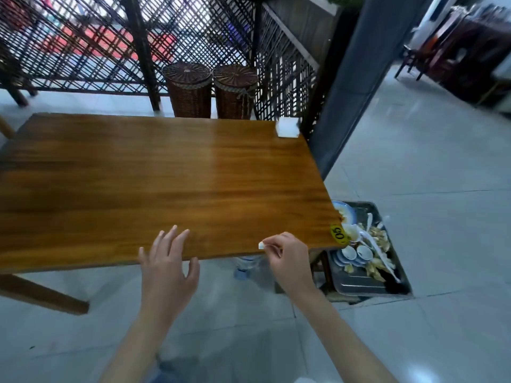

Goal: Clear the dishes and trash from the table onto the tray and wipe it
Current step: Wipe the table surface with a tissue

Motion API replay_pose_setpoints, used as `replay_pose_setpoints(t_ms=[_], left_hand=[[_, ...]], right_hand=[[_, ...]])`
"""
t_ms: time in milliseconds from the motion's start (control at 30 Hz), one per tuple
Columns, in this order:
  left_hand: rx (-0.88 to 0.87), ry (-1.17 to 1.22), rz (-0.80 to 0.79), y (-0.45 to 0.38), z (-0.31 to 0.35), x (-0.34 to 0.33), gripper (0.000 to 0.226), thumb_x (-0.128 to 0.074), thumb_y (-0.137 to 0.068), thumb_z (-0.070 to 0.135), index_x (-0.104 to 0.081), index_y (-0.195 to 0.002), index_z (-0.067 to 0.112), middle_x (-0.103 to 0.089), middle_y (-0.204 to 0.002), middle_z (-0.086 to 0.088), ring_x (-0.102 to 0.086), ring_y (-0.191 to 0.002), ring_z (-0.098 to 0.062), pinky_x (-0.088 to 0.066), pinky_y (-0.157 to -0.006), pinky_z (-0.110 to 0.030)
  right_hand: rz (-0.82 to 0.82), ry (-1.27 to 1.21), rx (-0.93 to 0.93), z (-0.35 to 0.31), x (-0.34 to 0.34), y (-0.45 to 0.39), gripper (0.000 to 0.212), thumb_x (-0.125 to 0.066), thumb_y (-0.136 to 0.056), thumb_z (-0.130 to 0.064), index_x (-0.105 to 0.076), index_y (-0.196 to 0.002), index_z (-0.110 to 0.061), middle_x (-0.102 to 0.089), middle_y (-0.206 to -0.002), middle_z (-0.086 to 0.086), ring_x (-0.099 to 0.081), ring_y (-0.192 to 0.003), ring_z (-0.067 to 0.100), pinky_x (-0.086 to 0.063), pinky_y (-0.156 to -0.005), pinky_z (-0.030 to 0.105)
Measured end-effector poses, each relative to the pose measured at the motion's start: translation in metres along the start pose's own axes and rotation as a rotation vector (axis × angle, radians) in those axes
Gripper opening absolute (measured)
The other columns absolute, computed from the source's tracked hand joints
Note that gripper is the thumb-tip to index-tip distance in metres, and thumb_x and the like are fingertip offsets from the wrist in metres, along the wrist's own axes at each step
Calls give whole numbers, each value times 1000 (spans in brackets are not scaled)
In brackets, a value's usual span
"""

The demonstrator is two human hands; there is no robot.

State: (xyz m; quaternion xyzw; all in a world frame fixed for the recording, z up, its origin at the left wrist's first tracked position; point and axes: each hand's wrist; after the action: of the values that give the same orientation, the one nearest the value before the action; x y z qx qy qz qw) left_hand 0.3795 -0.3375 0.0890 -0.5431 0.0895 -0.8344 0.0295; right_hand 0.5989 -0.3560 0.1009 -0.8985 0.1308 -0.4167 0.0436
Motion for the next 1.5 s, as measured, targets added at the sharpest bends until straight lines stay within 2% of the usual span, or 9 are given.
replay_pose_setpoints(t_ms=[100,200,367,500,633,800,1000,1200,1500], left_hand=[[1,0,-19,10,43,-15,51,-64,-84,24,-50,-133,15,-44,-143,-8,-33,-136,-29,-14,-110,-57],[-26,6,-45,18,85,-30,50,-62,-85,25,-50,-133,14,-44,-143,-8,-32,-137,-29,-13,-110,-57],[-103,-3,-73,4,135,-57,51,-65,-82,23,-53,-131,14,-46,-141,-9,-34,-135,-31,-15,-108,-59],[-152,4,-136,-27,174,-93,53,-68,-81,21,-53,-131,15,-46,-141,-9,-35,-134,-32,-18,-107,-61],[-194,31,-180,-70,214,-129,52,-64,-84,25,-50,-133,17,-44,-142,-6,-33,-136,-28,-16,-109,-59],[-272,66,-224,-119,277,-169,51,-60,-86,26,-47,-135,20,-41,-145,-3,-28,-138,-24,-12,-111,-55],[-382,67,-280,-147,367,-222,51,-58,-87,27,-45,-136,20,-38,-147,-2,-25,-139,-22,-6,-112,-51],[-363,23,-312,-154,426,-275,55,-58,-87,28,-42,-138,21,-35,-148,-1,-22,-141,-20,-3,-113,-50],[-130,-26,-278,-137,483,-337,56,-60,-85,31,-44,-137,17,-38,-146,-5,-25,-139,-23,-6,-112,-53]], right_hand=[[-1,8,-8,38,32,9,10,-66,-83,-6,-73,-88,-10,-66,-81,2,-59,-76,11,-51,-68,25],[5,-4,-38,73,58,16,10,-65,-84,-7,-73,-89,-11,-66,-82,1,-58,-77,11,-51,-69,25],[28,-46,-95,118,83,2,12,-65,-84,-7,-73,-92,-10,-66,-85,1,-58,-79,9,-46,-71,13],[45,-35,-140,158,101,-21,11,-66,-83,-8,-73,-91,-10,-66,-84,1,-58,-79,11,-45,-72,14],[89,-8,-194,199,128,-58,9,-67,-83,-8,-73,-89,-10,-61,-80,-3,-53,-73,5,-38,-67,6],[148,40,-260,251,164,-101,8,-65,-82,-5,-72,-87,-7,-65,-82,3,-56,-78,14,-47,-73,22],[204,62,-361,321,201,-129,2,-69,-80,-7,-71,-82,-8,-60,-81,3,-53,-71,12,-44,-71,20],[114,98,-451,410,234,-147,4,-69,-80,-9,-67,-77,-10,-62,-79,3,-51,-74,13,-42,-72,22],[-147,167,-415,538,247,-173,7,-63,-77,-4,-65,-74,-11,-62,-78,3,-53,-71,14,-40,-66,22]])
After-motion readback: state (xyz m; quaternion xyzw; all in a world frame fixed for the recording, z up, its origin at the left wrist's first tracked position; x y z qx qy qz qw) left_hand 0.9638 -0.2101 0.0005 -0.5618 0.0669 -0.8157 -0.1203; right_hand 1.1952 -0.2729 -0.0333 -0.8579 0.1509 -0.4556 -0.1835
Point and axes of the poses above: each hand's wrist, its own y-axis away from the middle knuckle, its own x-axis out of the back of the hand, z = x × y
